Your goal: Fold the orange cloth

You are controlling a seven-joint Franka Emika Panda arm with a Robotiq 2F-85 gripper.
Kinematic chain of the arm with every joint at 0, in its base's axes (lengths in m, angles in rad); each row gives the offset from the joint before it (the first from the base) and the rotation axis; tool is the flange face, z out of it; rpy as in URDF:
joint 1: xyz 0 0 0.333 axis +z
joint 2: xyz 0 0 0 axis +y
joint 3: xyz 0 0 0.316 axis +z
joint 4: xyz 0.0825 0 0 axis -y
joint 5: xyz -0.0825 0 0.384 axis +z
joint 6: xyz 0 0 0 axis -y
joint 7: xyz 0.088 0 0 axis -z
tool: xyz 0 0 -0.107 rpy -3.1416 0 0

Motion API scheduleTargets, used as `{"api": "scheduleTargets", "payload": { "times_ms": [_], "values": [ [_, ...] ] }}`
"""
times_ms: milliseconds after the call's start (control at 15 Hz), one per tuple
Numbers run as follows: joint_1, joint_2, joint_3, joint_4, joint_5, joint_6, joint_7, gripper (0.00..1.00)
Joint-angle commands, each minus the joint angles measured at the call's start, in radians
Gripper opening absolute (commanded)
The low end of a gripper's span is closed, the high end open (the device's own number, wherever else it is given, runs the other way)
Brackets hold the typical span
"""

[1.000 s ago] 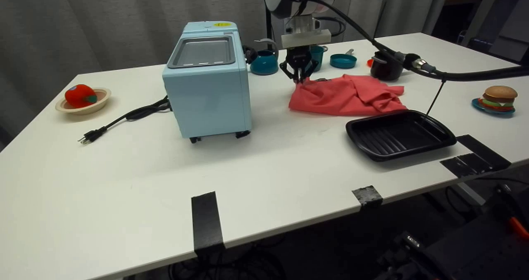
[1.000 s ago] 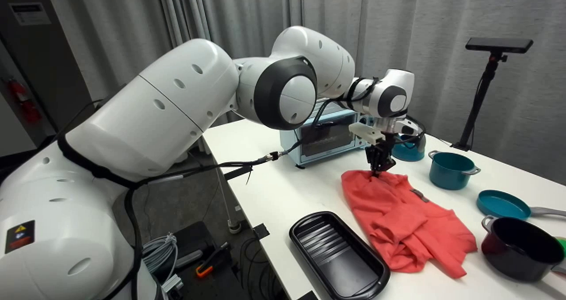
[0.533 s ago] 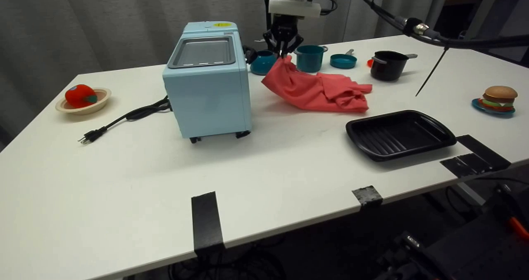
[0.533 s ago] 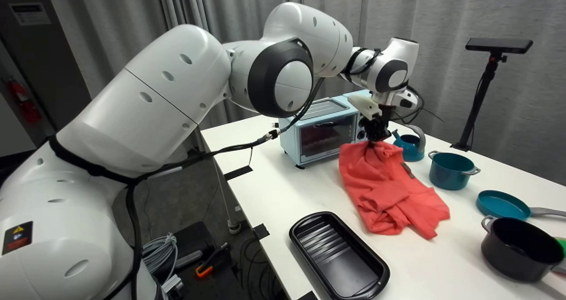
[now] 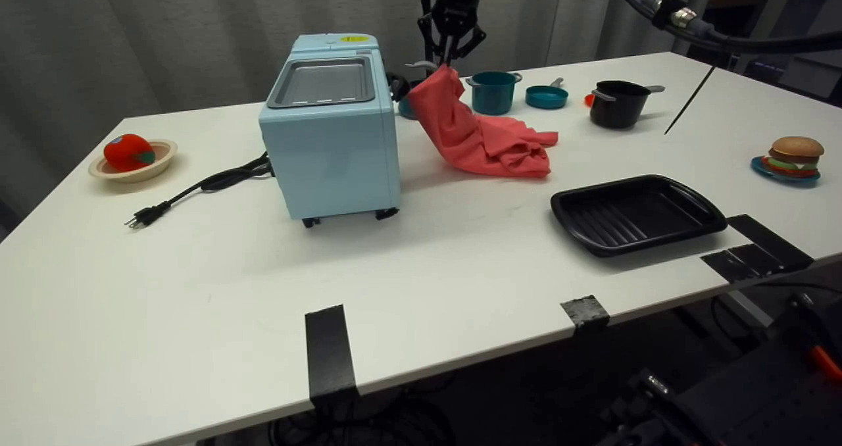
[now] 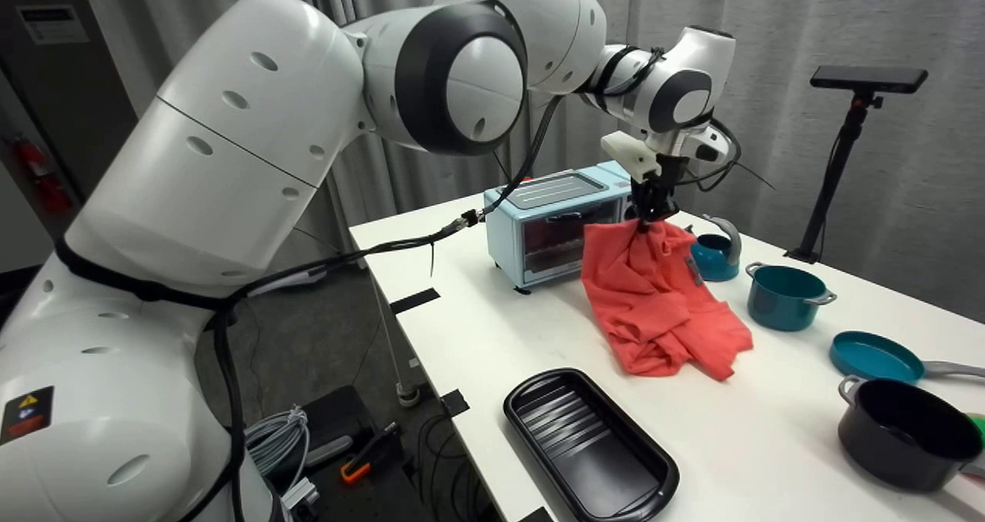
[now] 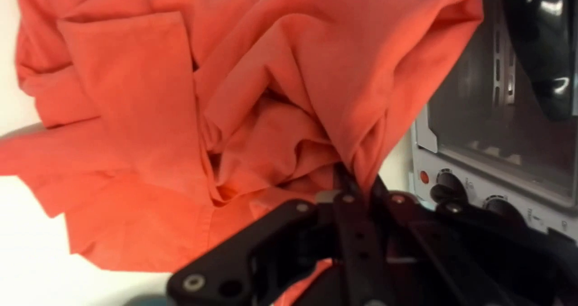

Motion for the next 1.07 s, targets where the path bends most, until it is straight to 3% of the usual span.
{"api": "scheduleTargets", "payload": {
  "times_ms": [0,467,933,1000],
  "values": [
    [-0.049,-0.064,-0.034,-0.097,-0.001,-0.018,-0.05,0.02],
    [-0.098,-0.04,-0.119,-0.162,-0.043,-0.058,-0.032,0.02],
    [-0.076,-0.025,-0.175,-0.302,-0.105,-0.046,0.032,0.02],
    [-0.075,-0.021,-0.173,-0.318,-0.108,-0.049,0.041,0.22]
  ]
}}
